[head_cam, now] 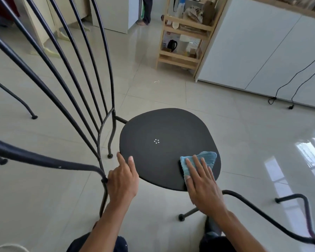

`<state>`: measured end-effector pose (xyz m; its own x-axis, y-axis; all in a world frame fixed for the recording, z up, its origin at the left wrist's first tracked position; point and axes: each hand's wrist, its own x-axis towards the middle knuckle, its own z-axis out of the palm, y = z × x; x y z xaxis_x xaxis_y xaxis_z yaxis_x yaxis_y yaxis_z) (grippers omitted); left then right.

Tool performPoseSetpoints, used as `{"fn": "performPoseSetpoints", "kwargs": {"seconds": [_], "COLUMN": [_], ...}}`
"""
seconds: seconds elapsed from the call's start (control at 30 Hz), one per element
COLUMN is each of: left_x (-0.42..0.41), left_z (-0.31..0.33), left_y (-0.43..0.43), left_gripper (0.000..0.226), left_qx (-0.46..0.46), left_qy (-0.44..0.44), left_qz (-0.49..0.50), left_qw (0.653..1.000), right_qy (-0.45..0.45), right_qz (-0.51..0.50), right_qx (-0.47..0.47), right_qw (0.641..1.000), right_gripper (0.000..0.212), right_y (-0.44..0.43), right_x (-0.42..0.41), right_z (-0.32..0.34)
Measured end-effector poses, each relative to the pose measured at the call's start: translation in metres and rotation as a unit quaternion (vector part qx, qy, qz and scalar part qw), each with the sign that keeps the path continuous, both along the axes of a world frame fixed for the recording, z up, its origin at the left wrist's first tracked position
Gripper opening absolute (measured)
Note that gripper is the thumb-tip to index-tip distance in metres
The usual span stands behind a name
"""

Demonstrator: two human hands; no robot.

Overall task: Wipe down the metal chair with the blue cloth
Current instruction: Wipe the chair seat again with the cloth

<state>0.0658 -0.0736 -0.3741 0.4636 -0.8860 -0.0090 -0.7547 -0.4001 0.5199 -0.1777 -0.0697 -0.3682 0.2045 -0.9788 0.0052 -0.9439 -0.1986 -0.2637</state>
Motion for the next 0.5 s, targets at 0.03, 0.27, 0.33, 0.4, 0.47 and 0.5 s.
{"fn": "performPoseSetpoints", "kwargs": {"seconds": [0.03, 0.27, 0.33, 0.4, 0.47, 0.5], "left_x": [0.001, -0.003, -0.003, -0.005, -0.005, -0.005], "left_z": [0.001, 0.003, 0.006, 0.011, 0.015, 0.015], "left_y": [0.0, -0.002, -0.003, -0.005, -0.007, -0.009], "left_gripper": [0.067, 0.062, 0.061, 0.06, 0.059, 0.059], "left_qx": [0.002, 0.005, 0.001, -0.008, -0.018, -0.026], "left_qy": [0.004, 0.02, 0.03, 0.044, 0.07, 0.086], "left_qz": [0.003, 0.023, 0.033, 0.043, 0.059, 0.069], "left_qw": [1.0, 1.0, 0.999, 0.998, 0.996, 0.993], "right_qy": [0.003, -0.017, -0.002, 0.011, 0.021, 0.033], "right_qz": [0.002, -0.09, 0.033, 0.13, 0.13, 0.103], "right_qx": [0.002, 0.016, 0.008, 0.016, 0.013, -0.002], "right_qw": [1.0, 0.996, 0.999, 0.991, 0.991, 0.994], "right_gripper": [0.059, 0.057, 0.06, 0.059, 0.059, 0.06], "right_y": [-0.012, -0.104, -0.078, -0.043, -0.03, -0.034], "right_x": [-0.005, 0.059, 0.08, 0.073, 0.04, 0.022], "right_z": [-0.001, -0.002, 0.001, 0.006, 0.003, 0.001]}}
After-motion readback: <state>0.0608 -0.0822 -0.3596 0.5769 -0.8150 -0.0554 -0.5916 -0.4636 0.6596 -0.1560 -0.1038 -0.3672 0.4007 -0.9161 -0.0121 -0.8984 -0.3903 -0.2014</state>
